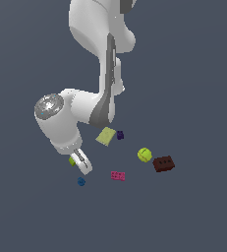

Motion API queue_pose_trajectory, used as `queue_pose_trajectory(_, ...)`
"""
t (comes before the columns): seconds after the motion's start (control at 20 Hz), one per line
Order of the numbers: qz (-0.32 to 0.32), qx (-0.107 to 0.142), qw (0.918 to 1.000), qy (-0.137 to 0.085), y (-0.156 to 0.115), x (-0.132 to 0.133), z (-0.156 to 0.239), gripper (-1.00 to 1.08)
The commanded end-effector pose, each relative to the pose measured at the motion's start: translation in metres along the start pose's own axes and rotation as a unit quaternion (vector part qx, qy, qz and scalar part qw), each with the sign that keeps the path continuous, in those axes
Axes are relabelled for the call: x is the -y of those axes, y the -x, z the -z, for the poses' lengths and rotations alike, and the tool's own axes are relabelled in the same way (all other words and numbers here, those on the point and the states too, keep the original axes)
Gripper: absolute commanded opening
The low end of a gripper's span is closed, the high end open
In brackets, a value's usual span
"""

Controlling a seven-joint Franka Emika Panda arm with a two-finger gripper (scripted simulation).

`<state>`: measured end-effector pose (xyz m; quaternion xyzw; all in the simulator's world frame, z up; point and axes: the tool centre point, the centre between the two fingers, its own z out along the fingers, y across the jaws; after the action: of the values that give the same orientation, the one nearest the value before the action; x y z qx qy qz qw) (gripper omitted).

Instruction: Pick up a designated object from a clutter of objects.

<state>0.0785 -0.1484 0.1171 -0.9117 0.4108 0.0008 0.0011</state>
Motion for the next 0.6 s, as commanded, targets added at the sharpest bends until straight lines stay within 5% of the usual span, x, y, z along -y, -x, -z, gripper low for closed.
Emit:
queue_pose_trajectory(0.0, 0.000, 0.000, 1.0000, 0.000, 0.016, -0.001, 0.017, -1.00)
queue_pose_trajectory(0.55, 0.000, 0.000, 1.0000, 0.000, 0.087, -0.002, 0.093, -1.00)
